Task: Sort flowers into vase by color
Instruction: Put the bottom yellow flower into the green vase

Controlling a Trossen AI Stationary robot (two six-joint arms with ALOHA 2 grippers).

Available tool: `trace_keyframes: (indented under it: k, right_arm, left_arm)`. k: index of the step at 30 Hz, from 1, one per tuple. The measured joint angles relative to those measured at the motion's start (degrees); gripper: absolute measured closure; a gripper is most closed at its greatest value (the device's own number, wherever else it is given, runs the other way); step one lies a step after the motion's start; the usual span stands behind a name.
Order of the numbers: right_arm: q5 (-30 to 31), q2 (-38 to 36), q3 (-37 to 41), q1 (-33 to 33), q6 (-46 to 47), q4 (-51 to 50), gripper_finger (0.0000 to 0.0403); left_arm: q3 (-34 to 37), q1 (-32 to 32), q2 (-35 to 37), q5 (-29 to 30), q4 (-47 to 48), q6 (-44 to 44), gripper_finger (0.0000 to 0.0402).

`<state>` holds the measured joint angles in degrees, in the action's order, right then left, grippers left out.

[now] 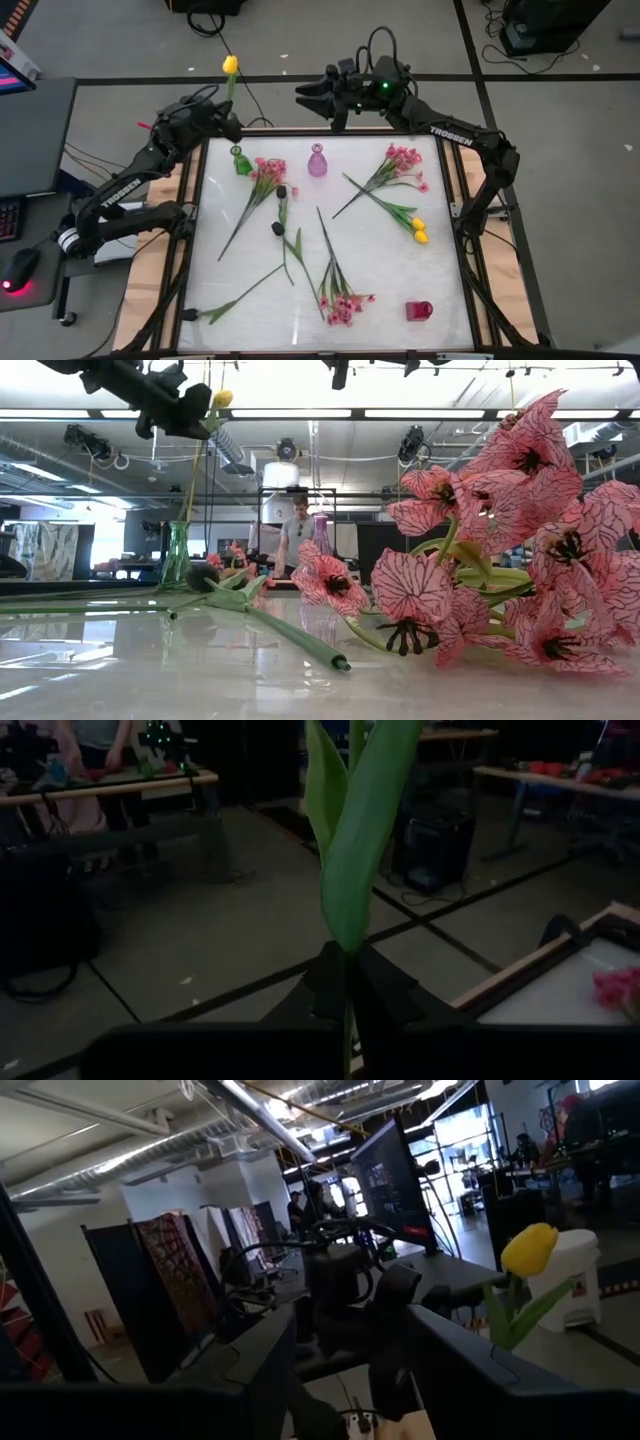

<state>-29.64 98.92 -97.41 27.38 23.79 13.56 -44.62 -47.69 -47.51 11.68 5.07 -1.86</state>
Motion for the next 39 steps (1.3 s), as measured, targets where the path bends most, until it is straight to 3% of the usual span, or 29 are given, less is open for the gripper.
trace_keyframes:
  k: [39]
  right_arm:
    - [0.0,0.1,0.0,0.0,1.1,-2.1,0.0207]
  left_arm:
    - [0.0,0.0,0.0,0.0,1.8,-0.5,0.0388]
